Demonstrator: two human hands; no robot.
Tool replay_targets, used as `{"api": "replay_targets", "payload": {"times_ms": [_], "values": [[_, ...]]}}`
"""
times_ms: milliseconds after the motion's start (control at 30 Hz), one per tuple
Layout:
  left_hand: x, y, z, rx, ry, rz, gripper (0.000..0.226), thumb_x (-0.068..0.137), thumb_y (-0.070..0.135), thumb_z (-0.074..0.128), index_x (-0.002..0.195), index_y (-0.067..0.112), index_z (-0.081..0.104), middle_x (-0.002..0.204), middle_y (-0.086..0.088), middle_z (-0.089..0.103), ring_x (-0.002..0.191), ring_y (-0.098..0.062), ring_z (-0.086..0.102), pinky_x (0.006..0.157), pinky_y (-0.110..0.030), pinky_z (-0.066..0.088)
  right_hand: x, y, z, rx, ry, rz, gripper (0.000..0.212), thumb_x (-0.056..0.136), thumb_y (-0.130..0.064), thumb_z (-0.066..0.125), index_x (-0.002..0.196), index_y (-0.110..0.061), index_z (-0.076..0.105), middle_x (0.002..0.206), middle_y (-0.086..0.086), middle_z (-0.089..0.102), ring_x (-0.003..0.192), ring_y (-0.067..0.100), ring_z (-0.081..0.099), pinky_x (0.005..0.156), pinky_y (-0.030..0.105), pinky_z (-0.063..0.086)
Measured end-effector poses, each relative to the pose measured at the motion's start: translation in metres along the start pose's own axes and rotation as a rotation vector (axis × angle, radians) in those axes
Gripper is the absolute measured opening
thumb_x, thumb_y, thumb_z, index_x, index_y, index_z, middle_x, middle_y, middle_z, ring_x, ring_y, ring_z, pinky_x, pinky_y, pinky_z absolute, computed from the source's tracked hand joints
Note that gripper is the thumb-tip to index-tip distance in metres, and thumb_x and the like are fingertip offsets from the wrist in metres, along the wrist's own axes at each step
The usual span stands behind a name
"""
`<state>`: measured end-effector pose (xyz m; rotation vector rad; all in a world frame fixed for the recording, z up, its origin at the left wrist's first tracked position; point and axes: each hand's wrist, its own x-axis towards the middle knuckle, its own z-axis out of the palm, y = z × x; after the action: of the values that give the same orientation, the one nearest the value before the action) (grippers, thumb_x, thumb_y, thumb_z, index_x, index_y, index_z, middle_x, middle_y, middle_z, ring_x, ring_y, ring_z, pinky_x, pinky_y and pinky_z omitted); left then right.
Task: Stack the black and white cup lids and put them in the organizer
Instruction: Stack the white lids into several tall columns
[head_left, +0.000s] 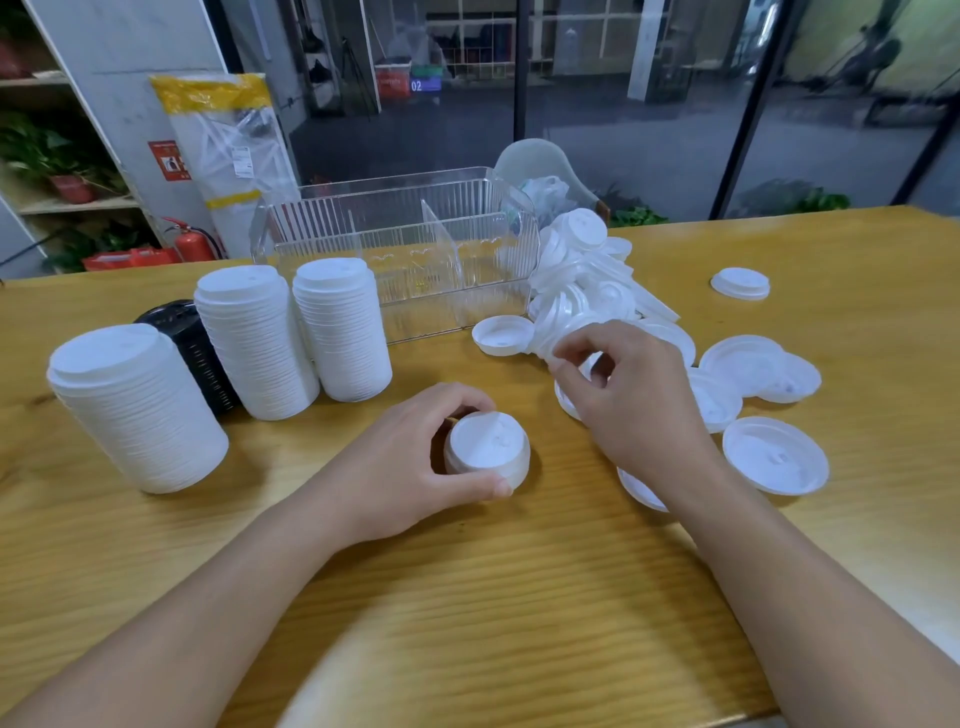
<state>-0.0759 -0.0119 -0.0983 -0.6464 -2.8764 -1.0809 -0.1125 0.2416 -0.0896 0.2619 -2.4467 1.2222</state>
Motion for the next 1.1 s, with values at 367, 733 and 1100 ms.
{"api": "replay_targets", "payload": {"times_ms": [367,733,1100], "values": [[0.0,0.003,0.0,0.017,-0.014,-0.016,0.059,0.082,0.059,0.091,0.131,0.048,0.059,0.13,0.028,0.063,0.123,-0.002,0.06,0.102,-0.032,0.052,0.01,0.016,-0.002,-0.6,-0.09,0.085,0.06,0.089,-0.048,0.08,0.141,-0.027,0.058,0.131,-0.006,0.064,0.123,0.023,0.058,0.11,0.043,0.031],[0.0,0.004,-0.002,0.016,-0.013,0.006,0.059,0.08,0.057,0.094,0.129,0.045,0.062,0.129,0.024,0.065,0.124,-0.005,0.062,0.102,-0.032,0.052,0.004,0.011,0.003,-0.236,-0.212,-0.09,0.036,0.096,-0.055,0.072,0.114,-0.025,0.077,0.122,-0.013,0.074,0.116,0.011,0.066,0.101,0.037,0.052],[-0.003,0.008,-0.001,-0.036,-0.04,0.017,0.059,0.077,0.058,0.096,0.127,0.043,0.066,0.127,0.023,0.07,0.123,-0.006,0.066,0.103,-0.036,0.055,0.004,0.016,0.012,-0.272,-0.242,-0.22,0.02,0.107,-0.027,0.06,0.09,-0.027,0.07,0.095,-0.013,0.07,0.097,0.011,0.062,0.106,0.043,0.036]]}}
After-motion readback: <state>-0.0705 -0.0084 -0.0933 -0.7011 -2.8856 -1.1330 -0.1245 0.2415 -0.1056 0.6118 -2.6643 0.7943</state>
